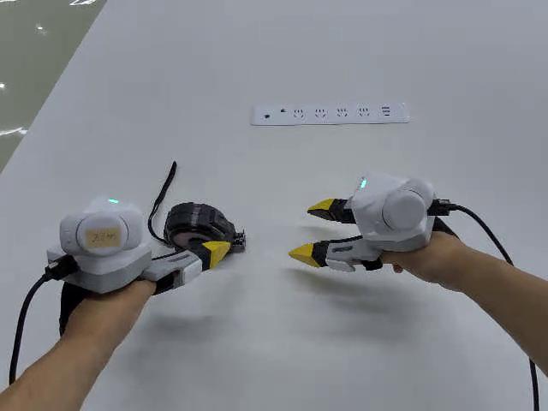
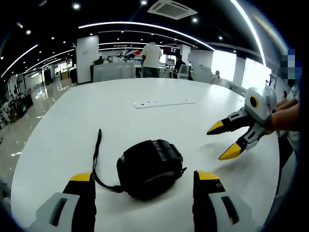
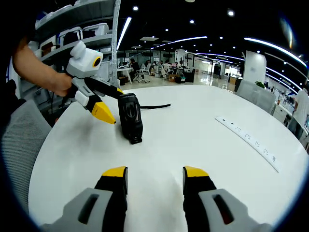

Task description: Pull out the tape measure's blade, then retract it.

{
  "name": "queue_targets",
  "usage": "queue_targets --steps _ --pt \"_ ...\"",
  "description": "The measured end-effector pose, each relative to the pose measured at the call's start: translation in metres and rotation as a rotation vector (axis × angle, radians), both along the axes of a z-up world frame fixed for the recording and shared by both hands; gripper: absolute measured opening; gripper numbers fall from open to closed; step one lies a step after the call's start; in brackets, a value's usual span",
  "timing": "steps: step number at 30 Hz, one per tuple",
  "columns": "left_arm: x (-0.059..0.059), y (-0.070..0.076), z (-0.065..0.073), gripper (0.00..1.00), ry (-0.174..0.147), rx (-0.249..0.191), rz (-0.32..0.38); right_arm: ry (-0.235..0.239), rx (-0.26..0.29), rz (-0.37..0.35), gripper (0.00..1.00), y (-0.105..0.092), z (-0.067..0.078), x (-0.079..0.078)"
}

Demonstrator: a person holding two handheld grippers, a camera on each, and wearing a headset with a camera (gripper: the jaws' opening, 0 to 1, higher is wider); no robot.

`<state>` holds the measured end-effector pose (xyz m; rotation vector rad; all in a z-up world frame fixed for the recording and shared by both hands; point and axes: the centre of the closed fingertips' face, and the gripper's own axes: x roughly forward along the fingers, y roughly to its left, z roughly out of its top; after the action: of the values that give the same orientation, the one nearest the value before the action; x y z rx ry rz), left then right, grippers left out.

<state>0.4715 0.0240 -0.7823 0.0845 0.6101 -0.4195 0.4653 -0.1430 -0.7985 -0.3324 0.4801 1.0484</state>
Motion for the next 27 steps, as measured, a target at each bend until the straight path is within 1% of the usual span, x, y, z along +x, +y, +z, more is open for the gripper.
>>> queue_targets --steps 3,5,9,13,18,20,22,27 --pt "-0.003 -0.002 0.001 0.83 0.003 -0.018 -0.029 -0.004 0.002 -0.032 0.49 -0.011 0.001 -0.002" --pt "-0.005 -0.004 0.004 0.84 -0.008 -0.024 -0.049 -0.005 0.009 -0.054 0.50 -0.019 0.004 -0.004" --pt "-0.008 -0.006 0.008 0.86 -0.020 -0.029 -0.083 0.004 0.026 -0.103 0.55 -0.032 0.006 -0.009" --pt "-0.011 -0.006 0.008 0.87 -0.020 -0.037 -0.099 0.005 0.033 -0.137 0.60 -0.043 0.008 -0.014" --pt "-0.017 -0.006 0.010 0.89 -0.027 -0.046 -0.131 0.007 0.034 -0.173 0.65 -0.058 0.008 -0.023" --pt "-0.020 -0.006 0.011 0.89 -0.026 -0.050 -0.141 0.007 0.040 -0.193 0.66 -0.064 0.010 -0.026" --pt "-0.022 -0.006 0.013 0.91 -0.034 -0.056 -0.153 0.007 0.048 -0.210 0.67 -0.071 0.012 -0.031" --pt "-0.028 -0.007 0.016 0.92 -0.042 -0.056 -0.180 0.000 0.044 -0.235 0.71 -0.083 0.016 -0.042"
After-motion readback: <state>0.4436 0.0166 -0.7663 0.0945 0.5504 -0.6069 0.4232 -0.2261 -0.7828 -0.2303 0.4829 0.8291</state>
